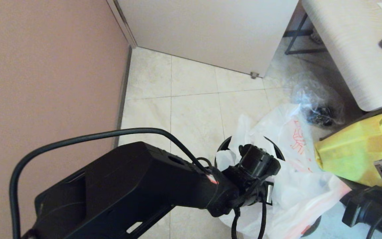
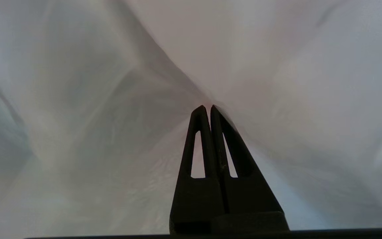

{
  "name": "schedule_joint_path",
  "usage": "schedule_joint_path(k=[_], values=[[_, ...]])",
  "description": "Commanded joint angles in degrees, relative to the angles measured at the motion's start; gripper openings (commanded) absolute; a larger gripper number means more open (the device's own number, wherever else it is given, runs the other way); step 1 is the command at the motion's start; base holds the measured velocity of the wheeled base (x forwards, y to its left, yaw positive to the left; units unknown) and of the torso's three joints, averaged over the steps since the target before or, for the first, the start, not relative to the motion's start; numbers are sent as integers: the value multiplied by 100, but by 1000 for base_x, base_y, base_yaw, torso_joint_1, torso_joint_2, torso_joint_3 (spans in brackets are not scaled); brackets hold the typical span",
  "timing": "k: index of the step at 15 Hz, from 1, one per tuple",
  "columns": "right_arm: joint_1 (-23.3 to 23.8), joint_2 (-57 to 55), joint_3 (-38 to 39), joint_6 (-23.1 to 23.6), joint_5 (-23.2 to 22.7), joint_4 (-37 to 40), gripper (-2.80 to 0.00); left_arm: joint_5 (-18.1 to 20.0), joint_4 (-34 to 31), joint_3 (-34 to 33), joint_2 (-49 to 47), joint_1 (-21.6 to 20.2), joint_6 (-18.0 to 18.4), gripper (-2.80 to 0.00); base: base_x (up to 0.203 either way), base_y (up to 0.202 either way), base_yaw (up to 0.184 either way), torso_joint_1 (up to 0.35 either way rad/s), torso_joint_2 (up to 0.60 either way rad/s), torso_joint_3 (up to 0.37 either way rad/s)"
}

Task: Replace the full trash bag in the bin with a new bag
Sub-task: Put the new garbage bag on the trash can

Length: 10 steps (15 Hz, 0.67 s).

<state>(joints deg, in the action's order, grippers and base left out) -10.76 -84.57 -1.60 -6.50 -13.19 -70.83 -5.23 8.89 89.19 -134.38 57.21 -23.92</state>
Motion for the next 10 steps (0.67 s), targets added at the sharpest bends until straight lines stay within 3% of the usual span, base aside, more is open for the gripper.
schedule_joint_path(k=[1, 6, 10], values=[[4, 2, -34, -8, -8, -36, -280, -4, 25, 29, 31, -167, -31, -280, 0, 0, 0, 0, 0, 0], [13, -83, -71, -3, -8, -39, -280, -104, 581, 35, 388, -1146, -154, -280, 0, 0, 0, 0, 0, 0], [13, -104, -98, -9, -8, -45, -280, -101, 588, -86, 544, -1380, -157, -280, 0, 0, 0, 0, 0, 0]])
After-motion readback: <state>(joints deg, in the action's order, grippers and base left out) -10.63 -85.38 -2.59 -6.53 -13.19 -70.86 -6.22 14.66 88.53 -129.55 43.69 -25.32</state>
